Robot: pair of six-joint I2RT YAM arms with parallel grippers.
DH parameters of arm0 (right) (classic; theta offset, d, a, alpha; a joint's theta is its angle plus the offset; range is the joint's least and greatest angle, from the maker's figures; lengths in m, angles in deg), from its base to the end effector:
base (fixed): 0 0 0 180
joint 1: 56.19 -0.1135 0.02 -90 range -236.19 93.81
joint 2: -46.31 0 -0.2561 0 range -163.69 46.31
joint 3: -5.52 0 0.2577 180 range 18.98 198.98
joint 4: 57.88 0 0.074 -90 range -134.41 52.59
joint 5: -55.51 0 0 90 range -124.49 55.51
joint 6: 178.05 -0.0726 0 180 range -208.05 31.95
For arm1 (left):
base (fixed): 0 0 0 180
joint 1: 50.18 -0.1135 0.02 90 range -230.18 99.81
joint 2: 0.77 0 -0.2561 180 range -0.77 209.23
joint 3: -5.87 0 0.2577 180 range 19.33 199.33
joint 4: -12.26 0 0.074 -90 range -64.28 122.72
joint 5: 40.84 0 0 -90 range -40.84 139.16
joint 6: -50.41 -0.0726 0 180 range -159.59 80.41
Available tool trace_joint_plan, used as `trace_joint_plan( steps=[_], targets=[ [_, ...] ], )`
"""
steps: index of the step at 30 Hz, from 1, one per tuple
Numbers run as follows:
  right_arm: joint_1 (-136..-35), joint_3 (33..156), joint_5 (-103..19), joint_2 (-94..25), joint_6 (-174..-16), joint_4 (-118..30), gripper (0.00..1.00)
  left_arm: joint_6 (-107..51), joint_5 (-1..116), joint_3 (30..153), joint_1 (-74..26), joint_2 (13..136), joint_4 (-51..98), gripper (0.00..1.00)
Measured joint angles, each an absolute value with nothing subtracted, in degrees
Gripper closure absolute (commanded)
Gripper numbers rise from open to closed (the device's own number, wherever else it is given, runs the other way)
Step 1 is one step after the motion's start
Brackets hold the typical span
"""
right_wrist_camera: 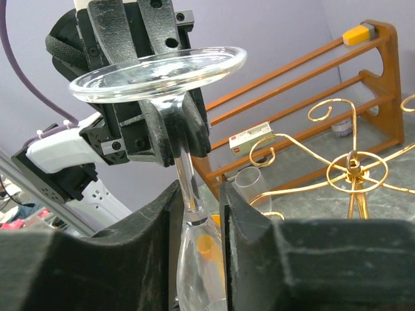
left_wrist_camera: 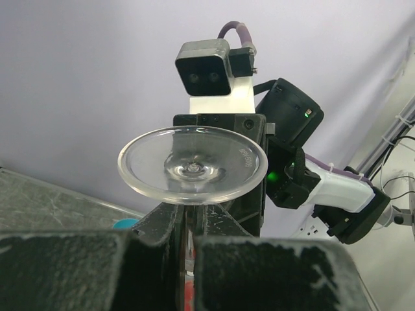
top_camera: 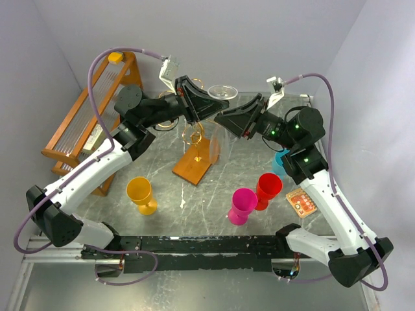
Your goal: Place the wine glass upside down on the wine glass rack
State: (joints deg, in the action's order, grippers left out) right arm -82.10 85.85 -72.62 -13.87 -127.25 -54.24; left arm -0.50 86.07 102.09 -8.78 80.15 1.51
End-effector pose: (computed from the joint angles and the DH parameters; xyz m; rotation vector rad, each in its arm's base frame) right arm 0.2145 0.1541 0.4617 -0.4638 1.4112 1.3642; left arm 0.2313 -0.2620 0.4924 0.6720 1.1984 -1.5626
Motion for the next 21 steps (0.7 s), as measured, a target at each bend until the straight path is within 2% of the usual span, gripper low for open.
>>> trace_joint_plan(
  steps=[6, 7, 13, 17, 21],
  targets=[
    [-82.41, 85.81, -73.89, -13.89, -126.99, -55.55, 1.0, 0.44, 86.03, 102.0, -8.8, 80.13, 1.54, 0.93],
    [-82.43, 85.68, -74.07, -13.89, -126.82, -56.01, 1.0, 0.72, 86.03, 102.0, -8.82, 80.08, 1.51, 0.92],
    [-82.54, 83.42, -73.5, -12.75, -126.49, -57.89, 1.0, 1.01, 85.41, 100.87, -8.82, 79.43, 1.99, 0.67],
    [-82.49, 82.09, -71.42, -10.98, -126.03, -57.67, 1.0, 0.55, 85.22, 98.84, -8.82, 77.62, 1.91, 0.43],
    [-82.41, 81.57, -69.06, -9.37, -125.24, -57.43, 1.0, 0.24, 84.91, 98.33, -8.78, 75.41, 1.75, 0.33]
  ],
)
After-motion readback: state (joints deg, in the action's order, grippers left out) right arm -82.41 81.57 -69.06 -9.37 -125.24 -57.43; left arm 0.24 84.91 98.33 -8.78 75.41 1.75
